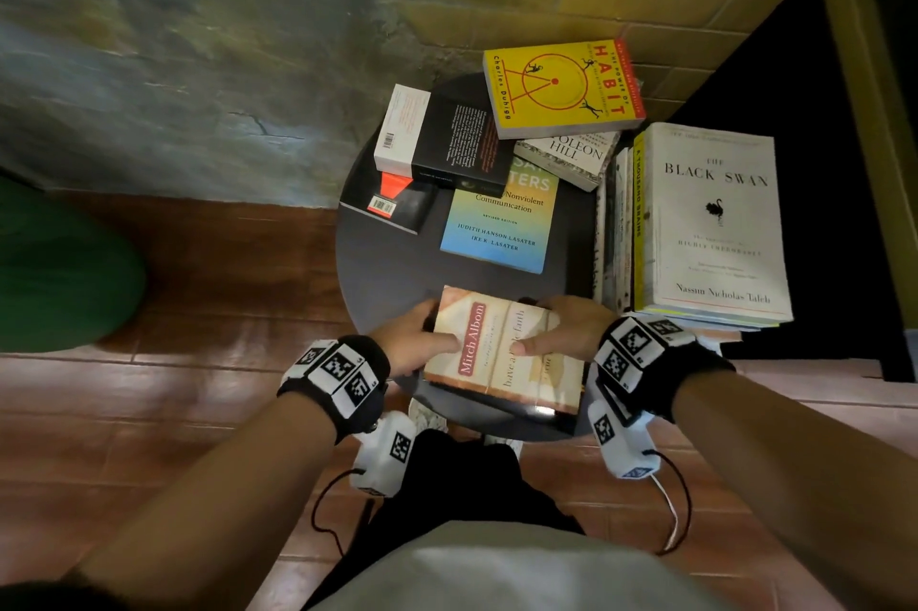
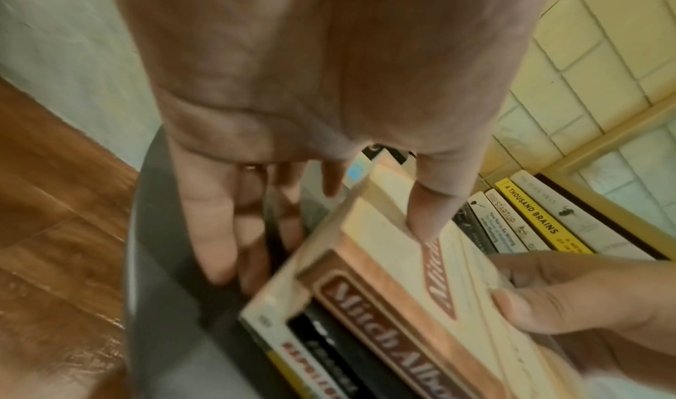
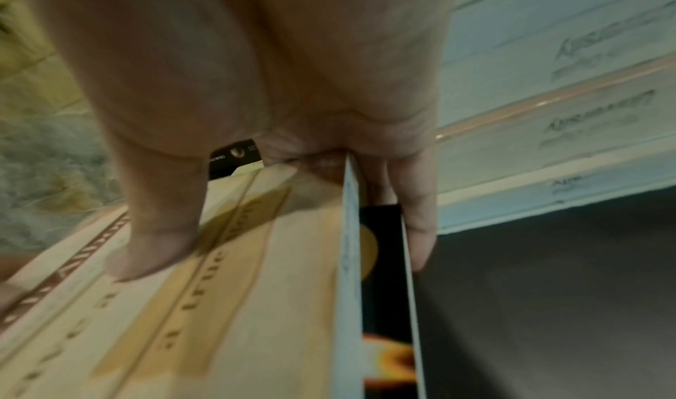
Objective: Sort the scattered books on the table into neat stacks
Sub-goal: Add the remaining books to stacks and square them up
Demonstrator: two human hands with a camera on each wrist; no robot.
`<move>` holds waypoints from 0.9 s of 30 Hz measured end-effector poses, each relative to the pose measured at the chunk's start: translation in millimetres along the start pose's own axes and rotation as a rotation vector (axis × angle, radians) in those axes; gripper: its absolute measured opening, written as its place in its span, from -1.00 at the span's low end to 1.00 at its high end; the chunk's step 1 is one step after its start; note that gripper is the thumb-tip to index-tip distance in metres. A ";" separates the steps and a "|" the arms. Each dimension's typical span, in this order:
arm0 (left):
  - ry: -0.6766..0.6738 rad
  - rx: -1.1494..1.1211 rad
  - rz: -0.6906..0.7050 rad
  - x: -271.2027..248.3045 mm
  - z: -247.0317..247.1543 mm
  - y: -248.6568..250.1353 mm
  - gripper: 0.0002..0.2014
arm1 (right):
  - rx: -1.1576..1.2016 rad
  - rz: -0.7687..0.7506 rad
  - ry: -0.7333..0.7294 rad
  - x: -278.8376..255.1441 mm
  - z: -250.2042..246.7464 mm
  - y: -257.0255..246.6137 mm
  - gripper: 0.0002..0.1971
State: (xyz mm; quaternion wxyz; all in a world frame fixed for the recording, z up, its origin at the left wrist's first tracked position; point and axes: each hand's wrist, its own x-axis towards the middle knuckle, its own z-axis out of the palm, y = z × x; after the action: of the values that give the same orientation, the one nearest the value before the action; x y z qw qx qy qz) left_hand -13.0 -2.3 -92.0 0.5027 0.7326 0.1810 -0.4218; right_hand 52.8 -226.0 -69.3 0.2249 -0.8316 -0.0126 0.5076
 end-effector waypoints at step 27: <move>0.283 -0.201 0.095 10.0 -56.8 23.2 -0.59 | -0.005 -0.119 0.239 0.7 -38.0 -37.5 -0.69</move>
State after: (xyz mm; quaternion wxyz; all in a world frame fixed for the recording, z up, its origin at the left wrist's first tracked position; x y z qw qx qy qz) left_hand 33.5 36.6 -78.6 0.5620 0.7386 0.2565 -0.2699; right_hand 93.2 -205.9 -40.8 0.2522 -0.8845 -0.0364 0.3907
